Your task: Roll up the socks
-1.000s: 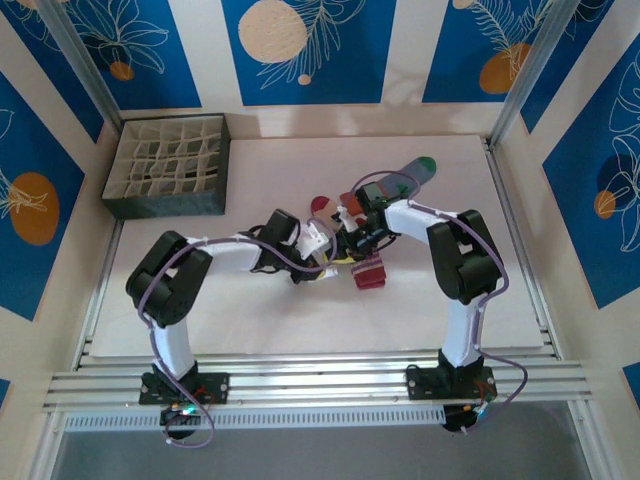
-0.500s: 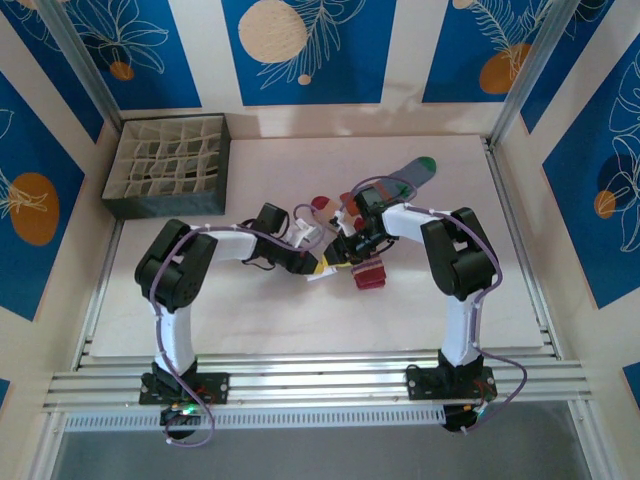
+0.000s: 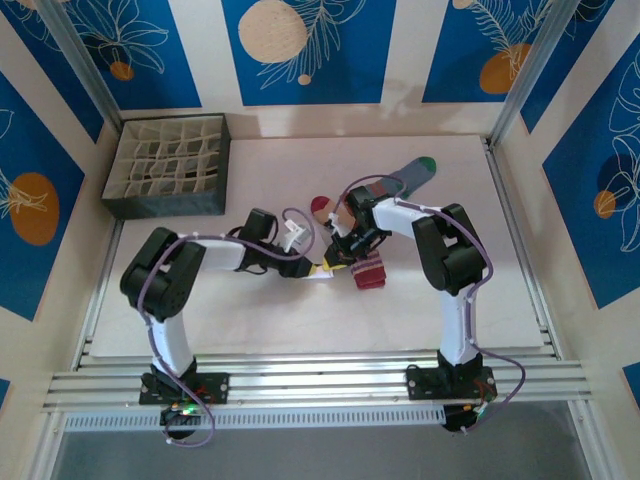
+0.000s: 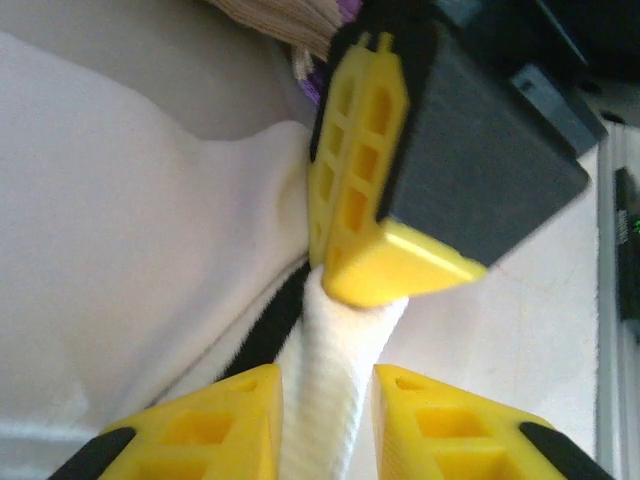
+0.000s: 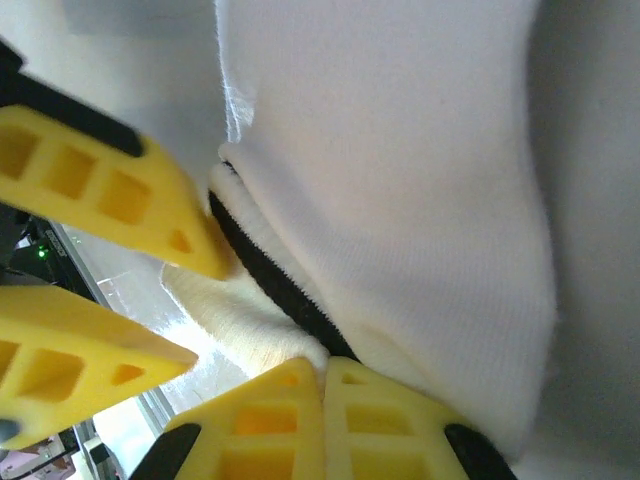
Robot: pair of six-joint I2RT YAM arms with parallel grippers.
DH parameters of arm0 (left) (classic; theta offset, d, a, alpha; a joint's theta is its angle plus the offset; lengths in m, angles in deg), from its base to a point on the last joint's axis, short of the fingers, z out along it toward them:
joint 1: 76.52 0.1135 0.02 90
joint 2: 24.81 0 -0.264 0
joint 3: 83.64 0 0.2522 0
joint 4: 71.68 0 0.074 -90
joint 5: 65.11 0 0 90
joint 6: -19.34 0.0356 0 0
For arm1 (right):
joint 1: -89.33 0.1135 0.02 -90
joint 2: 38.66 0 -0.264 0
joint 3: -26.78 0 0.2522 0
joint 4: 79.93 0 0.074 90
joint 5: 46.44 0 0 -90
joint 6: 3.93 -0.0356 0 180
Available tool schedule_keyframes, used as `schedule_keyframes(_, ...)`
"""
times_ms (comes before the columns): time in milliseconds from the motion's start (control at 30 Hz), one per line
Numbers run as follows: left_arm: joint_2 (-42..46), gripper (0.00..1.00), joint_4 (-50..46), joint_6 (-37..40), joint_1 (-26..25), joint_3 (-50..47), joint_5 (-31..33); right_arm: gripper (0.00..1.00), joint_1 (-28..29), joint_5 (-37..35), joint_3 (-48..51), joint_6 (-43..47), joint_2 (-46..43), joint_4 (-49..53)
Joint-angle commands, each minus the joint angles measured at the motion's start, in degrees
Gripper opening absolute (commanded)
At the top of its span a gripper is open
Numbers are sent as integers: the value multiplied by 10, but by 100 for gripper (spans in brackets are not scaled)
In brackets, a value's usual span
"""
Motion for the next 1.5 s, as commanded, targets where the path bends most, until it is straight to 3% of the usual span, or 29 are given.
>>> schedule_keyframes(0, 64, 27, 64, 75, -2, -36, 39, 0, 6, -54, -3, -9, 27, 69)
schedule_keyframes(133, 138, 30, 100, 192, -45, -89, 106, 0, 6, -45, -16, 2, 27, 89)
schedule_keyframes(300, 168, 41, 158, 328, -135, -140, 273, 0, 6, -37, -24, 20, 28, 117)
schedule_keyframes(433, 140, 44, 185, 354, -163, -145, 329, 0, 5, -33, -26, 31, 27, 136)
schedule_keyframes(767, 68, 45, 229, 382, -199, -143, 375, 0, 5, -19, -28, 44, 28, 158)
schedule_keyframes(833, 61, 40, 229, 385, -202, -141, 375, 0, 5, -17, -30, 45, 29, 160)
schedule_keyframes(867, 59, 31, 226, 384, -203, -139, 374, 0, 5, -17, -30, 44, 29, 161)
schedule_keyframes(933, 58, 5, 205, 380, -203, -130, 367, 1, 5, -17, -33, 43, 28, 162)
schedule_keyframes(967, 58, 0, 188, 378, -204, -124, 362, 4, 4, -14, -31, 41, 25, 159)
schedule_keyframes(1067, 57, 0, 143, 361, -201, -110, 337, 29, -7, 3, -22, 30, 5, 138)
schedule_keyframes(1133, 61, 0, 125, 334, -191, -106, 301, 40, -19, 22, -10, 23, -18, 115)
schedule_keyframes(1300, 54, 0, 74, 231, -136, -82, 151, 44, -46, 50, 35, -4, -79, 31)
schedule_keyframes(1467, 20, 0, 33, 145, -87, -46, 46, 43, -41, 83, 65, -8, -89, -35)
